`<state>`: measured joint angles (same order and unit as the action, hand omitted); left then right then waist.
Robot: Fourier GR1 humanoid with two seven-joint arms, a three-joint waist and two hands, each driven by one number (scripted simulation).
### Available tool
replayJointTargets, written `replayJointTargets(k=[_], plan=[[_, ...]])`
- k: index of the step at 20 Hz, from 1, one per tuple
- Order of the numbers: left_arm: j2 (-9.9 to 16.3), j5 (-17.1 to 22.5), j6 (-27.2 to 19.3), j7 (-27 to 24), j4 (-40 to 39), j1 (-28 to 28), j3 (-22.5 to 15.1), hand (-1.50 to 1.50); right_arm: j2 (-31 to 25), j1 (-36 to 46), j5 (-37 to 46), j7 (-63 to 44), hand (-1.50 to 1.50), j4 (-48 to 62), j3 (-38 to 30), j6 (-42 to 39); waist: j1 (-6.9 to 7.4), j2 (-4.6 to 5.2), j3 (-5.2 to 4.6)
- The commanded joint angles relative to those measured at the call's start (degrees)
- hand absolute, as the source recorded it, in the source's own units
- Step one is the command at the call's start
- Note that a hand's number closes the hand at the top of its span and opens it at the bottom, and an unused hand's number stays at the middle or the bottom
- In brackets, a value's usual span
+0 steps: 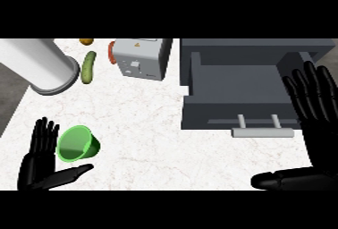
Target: Pick up the cup, place it into the drawer and close the drawer
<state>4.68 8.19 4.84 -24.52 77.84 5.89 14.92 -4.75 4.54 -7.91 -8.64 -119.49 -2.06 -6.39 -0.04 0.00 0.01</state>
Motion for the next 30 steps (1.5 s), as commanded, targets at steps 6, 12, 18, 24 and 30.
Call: replayJointTargets(k=[6,12,18,24,30], plan=[[2.4,2.1,2.3,-4.4,-7.4,-1.5,2.5,-1.50,1.0,4.1,2.5,-2.1,-1.50,1.9,1.4,2.5,0.16,0.00,-0.02],[3.7,1.9,1.8,-11.3,-19.1,-6.3,4.0,-1.50,0.5,-0.8,0.7,-0.2,-1.50,-0.7,0.8,-0.6,-0.02,0.00,-0.02],[5.4,0.4,1.4,-18.7,-35.3,-14.6,4.7,-1.50,0.7,1.3,1.1,-0.9,-1.50,0.6,0.7,0.1,-0.19,0.06,-0.04],[3.9,-0.2,3.5,-24.9,-37.8,-11.9,2.3,-1.50,0.3,1.6,0.0,-4.1,-1.50,-2.6,0.1,0.6,-0.11,0.03,-0.04],[4.1,2.2,3.0,-20.5,-37.8,-16.6,2.0,-1.50,1.4,0.6,2.0,-5.1,-1.50,-4.8,2.3,1.9,-0.09,-0.02,-0.02]])
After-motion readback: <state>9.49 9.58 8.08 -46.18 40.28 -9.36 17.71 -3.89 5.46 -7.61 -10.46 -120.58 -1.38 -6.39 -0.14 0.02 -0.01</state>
